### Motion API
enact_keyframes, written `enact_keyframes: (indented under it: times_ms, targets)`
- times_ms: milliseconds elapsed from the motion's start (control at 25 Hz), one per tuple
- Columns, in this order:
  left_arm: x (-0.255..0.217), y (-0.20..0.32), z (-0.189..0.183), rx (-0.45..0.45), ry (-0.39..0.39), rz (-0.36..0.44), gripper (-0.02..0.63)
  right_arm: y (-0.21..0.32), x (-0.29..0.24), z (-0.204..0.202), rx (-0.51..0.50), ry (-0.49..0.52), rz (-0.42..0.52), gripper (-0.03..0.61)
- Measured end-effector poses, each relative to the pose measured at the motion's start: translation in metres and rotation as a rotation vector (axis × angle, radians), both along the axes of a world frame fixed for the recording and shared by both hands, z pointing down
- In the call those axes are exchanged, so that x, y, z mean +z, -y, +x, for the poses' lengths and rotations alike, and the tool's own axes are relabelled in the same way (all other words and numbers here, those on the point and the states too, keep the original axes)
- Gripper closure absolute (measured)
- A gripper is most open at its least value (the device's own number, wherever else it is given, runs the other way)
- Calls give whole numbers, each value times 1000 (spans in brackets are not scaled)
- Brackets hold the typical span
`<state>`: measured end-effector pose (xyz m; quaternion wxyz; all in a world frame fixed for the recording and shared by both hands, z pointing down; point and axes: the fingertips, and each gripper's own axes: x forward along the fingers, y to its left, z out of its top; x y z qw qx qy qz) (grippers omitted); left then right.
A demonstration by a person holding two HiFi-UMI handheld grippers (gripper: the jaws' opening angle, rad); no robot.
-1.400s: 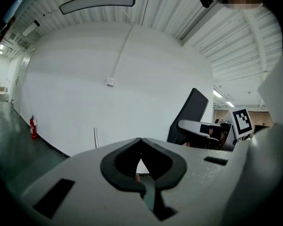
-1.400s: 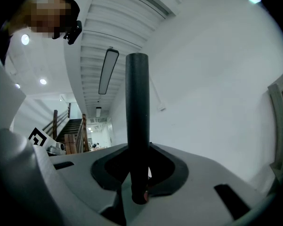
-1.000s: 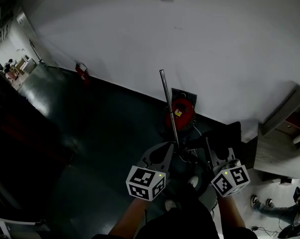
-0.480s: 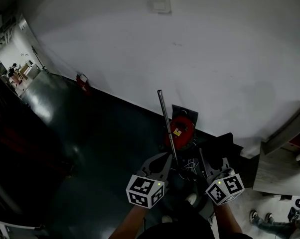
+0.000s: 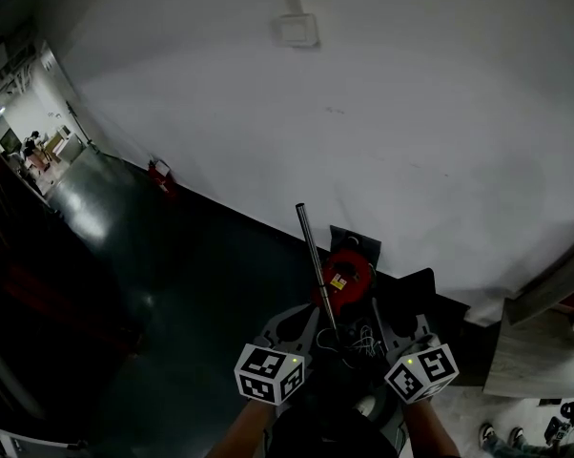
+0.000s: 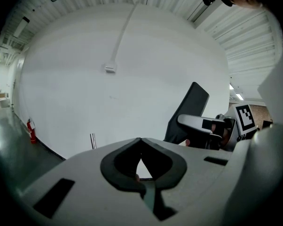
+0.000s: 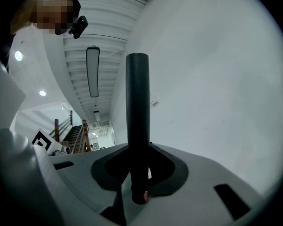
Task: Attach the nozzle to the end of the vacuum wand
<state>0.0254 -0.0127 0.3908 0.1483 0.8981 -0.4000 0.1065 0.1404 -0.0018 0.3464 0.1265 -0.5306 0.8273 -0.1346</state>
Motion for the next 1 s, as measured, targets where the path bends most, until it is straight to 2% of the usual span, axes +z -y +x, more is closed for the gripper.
enact_keyframes:
  times_ms: [360,560,1000]
  targets:
    - [18,80,-11,20,12,33,612,69,25,-4,69,16,-7,488]
    - [41,116,-26,51,9,8,612,103,36,-20,121,21,-15,489]
    - [84,211,-49,56,-46,-16,611,180,55,-45,179,14,-23,488]
